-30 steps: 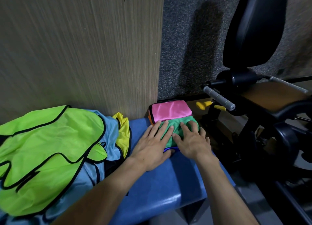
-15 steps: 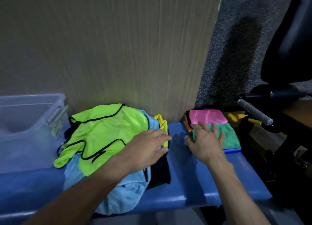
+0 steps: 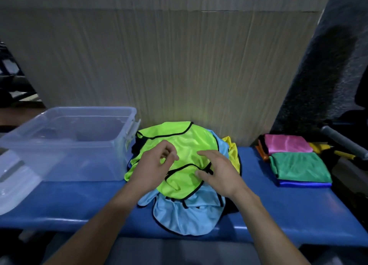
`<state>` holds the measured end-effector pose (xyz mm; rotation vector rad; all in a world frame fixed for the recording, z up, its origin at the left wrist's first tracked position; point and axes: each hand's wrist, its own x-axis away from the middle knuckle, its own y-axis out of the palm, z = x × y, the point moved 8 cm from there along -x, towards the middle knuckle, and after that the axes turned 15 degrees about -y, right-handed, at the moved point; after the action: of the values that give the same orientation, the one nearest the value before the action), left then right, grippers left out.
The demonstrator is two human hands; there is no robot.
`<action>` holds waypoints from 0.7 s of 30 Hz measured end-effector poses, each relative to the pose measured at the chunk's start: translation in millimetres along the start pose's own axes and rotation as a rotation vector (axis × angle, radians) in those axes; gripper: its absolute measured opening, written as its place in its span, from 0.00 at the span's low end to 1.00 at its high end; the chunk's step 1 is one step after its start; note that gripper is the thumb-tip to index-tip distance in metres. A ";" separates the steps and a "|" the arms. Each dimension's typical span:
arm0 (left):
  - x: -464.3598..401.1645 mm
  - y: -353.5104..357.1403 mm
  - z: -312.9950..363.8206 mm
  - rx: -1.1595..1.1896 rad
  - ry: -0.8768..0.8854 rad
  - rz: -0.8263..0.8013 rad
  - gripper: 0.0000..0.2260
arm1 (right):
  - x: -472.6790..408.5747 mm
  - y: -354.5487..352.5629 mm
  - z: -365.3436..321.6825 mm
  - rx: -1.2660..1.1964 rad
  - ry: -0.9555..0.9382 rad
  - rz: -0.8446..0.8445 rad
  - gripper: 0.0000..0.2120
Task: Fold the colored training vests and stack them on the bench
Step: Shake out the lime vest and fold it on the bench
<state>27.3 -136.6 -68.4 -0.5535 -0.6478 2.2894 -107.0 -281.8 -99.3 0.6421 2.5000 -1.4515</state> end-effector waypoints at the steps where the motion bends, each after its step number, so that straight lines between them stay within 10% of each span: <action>1: 1.9 0.2 1.0 -0.016 0.015 -0.018 0.04 | -1.5 2.3 -2.3 0.012 -0.009 0.019 0.26; 8: 4.5 1.9 -10.3 -0.144 0.045 -0.153 0.08 | -7.8 12.0 -9.6 0.170 -0.048 0.150 0.03; 14: 4.8 -1.0 -26.6 -0.460 -0.014 -0.061 0.29 | -13.9 -49.1 -56.2 -0.344 -0.116 0.477 0.05; 18: 6.2 -15.1 -4.7 -0.341 0.038 0.198 0.05 | -10.9 -69.1 -76.5 -0.532 -0.171 0.587 0.05; 21: -0.6 -35.0 -9.1 -0.150 -0.056 0.285 0.05 | -1.0 -79.6 -61.7 -0.592 -0.093 0.742 0.06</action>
<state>50.1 -111.9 -55.0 -0.6922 -0.8178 2.5429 -138.4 -263.3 -5.4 1.1505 2.0814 -0.4440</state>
